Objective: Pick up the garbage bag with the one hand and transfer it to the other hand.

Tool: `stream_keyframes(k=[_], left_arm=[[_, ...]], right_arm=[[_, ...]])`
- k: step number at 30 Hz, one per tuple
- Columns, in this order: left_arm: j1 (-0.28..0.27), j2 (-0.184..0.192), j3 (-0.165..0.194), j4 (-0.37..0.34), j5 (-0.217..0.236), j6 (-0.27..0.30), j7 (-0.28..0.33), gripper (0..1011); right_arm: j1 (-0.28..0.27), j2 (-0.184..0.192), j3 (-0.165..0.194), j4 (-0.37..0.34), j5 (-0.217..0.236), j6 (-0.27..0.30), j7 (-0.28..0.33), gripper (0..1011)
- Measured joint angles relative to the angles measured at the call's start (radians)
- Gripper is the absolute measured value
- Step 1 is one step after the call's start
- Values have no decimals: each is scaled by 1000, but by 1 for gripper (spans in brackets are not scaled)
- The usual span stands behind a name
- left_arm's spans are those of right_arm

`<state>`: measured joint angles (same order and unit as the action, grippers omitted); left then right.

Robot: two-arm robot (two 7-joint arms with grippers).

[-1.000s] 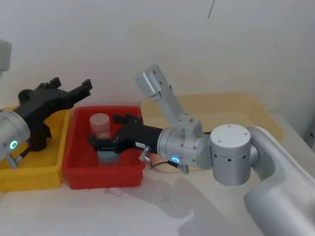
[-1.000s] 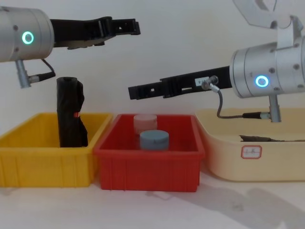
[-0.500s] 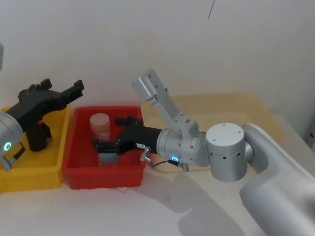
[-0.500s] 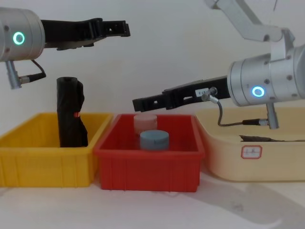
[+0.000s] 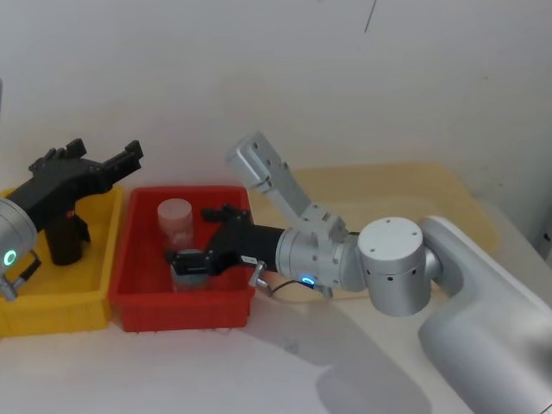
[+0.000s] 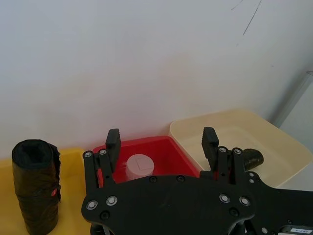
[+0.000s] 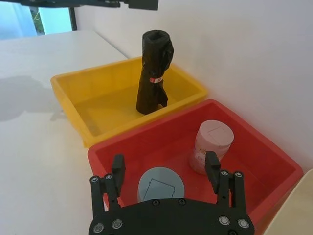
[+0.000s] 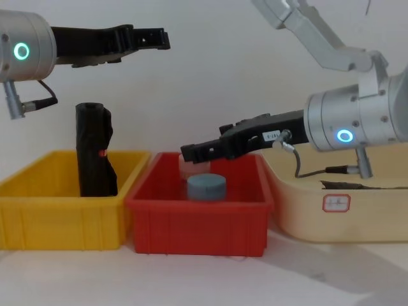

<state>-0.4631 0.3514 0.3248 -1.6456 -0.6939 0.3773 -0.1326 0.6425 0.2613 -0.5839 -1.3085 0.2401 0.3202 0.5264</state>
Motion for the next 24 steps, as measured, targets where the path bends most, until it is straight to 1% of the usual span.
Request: stream_keyframes(k=[13, 24], left_arm=[[1, 1, -1, -2, -1, 0, 3, 1001], [2, 2, -1, -3, -1, 0, 5, 1001]], right_arm=[[16, 1, -3, 39, 30, -41, 45, 1001], [51, -19, -10, 119, 53, -80, 81, 1002]])
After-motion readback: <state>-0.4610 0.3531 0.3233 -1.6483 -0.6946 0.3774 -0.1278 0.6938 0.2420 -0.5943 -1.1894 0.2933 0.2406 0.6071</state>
